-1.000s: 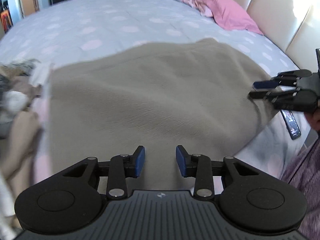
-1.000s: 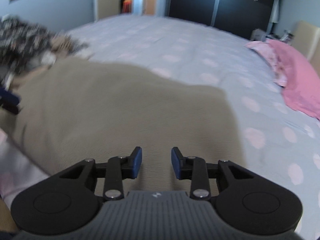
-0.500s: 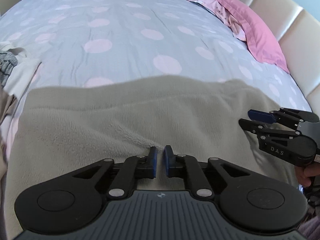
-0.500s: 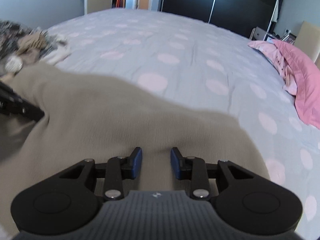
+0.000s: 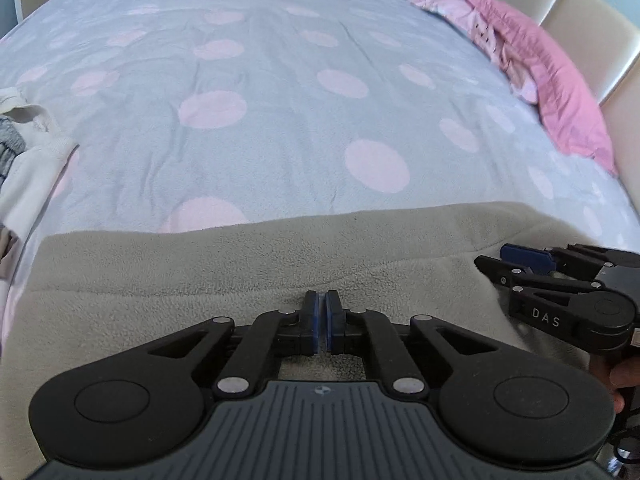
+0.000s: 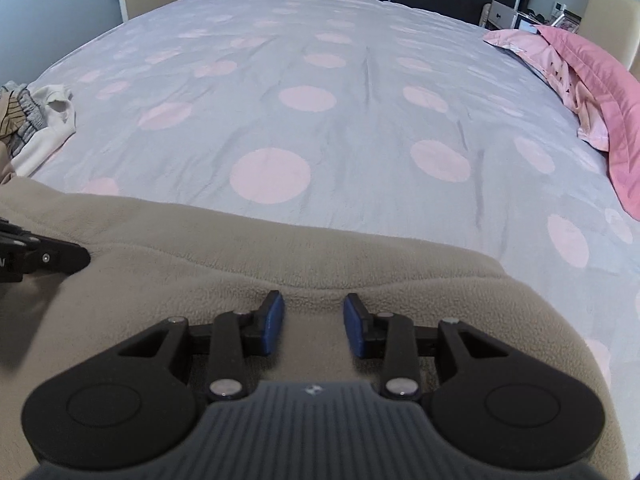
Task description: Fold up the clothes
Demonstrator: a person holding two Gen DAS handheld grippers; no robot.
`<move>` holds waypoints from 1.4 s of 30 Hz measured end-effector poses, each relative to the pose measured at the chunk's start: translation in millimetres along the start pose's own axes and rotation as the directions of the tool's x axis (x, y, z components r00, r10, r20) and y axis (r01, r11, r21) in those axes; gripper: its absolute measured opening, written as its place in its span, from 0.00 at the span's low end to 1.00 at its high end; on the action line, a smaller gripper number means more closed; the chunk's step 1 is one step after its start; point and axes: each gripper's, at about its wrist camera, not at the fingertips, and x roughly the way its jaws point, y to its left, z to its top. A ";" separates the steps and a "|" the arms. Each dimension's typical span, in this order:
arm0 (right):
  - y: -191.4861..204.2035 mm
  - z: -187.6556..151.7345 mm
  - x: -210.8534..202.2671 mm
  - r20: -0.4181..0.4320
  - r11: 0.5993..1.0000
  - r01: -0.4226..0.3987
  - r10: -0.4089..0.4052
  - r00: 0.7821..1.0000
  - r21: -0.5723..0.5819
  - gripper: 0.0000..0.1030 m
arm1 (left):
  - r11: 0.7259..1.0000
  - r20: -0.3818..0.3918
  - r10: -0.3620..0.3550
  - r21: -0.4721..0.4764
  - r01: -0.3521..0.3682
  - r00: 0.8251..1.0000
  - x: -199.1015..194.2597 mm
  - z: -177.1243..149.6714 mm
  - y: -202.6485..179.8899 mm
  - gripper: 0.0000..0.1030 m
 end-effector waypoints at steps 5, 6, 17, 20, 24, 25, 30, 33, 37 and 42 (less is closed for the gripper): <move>-19.3 -6.6 -44.1 0.062 1.000 -0.016 0.014 0.998 0.023 0.59 | 1.000 0.039 -0.022 0.006 0.022 0.999 -51.3 -15.3 21.9 0.43; -26.5 -9.5 -54.2 0.069 0.999 -0.018 0.015 0.998 0.031 0.59 | 1.000 0.048 0.001 0.008 -0.001 0.999 -62.4 -19.1 28.5 0.53; -134.0 -63.4 -118.9 -0.035 0.964 -0.063 0.074 0.997 0.258 0.68 | 0.987 -0.016 0.034 -0.154 -0.036 0.999 -113.2 -66.9 118.5 0.64; -152.9 -79.2 -114.0 -0.081 0.932 -0.099 0.135 0.988 0.348 0.70 | 0.962 -0.075 -0.069 -0.271 0.046 0.995 -92.2 -79.8 142.3 0.64; -164.4 -99.7 -97.9 -0.128 0.893 -0.141 0.214 0.968 0.428 0.72 | 0.927 -0.080 -0.142 -0.359 0.105 0.987 -64.7 -91.7 158.4 0.69; -167.3 -104.8 -93.9 -0.138 0.881 -0.150 0.234 0.962 0.448 0.72 | 0.919 -0.081 -0.159 -0.376 0.118 0.984 -58.7 -92.2 160.9 0.69; -176.7 -118.7 -75.3 -0.151 0.832 -0.183 0.302 0.941 0.524 0.75 | 0.880 -0.105 -0.237 -0.444 0.167 0.966 -34.0 -90.4 170.8 0.71; -179.3 -121.5 -63.8 -0.158 0.815 -0.199 0.332 0.930 0.545 0.77 | 0.883 -0.128 -0.256 -0.435 0.178 0.958 -22.5 -90.2 172.9 0.71; -183.3 -122.4 -49.1 -0.156 0.790 -0.225 0.373 0.915 0.570 0.79 | 0.869 -0.135 -0.287 -0.453 0.198 0.948 -14.3 -88.9 177.6 0.72; -185.5 -119.6 -33.9 -0.136 0.763 -0.271 0.422 0.896 0.587 0.80 | 0.861 -0.128 -0.303 -0.461 0.214 0.945 -9.1 -90.4 178.5 0.71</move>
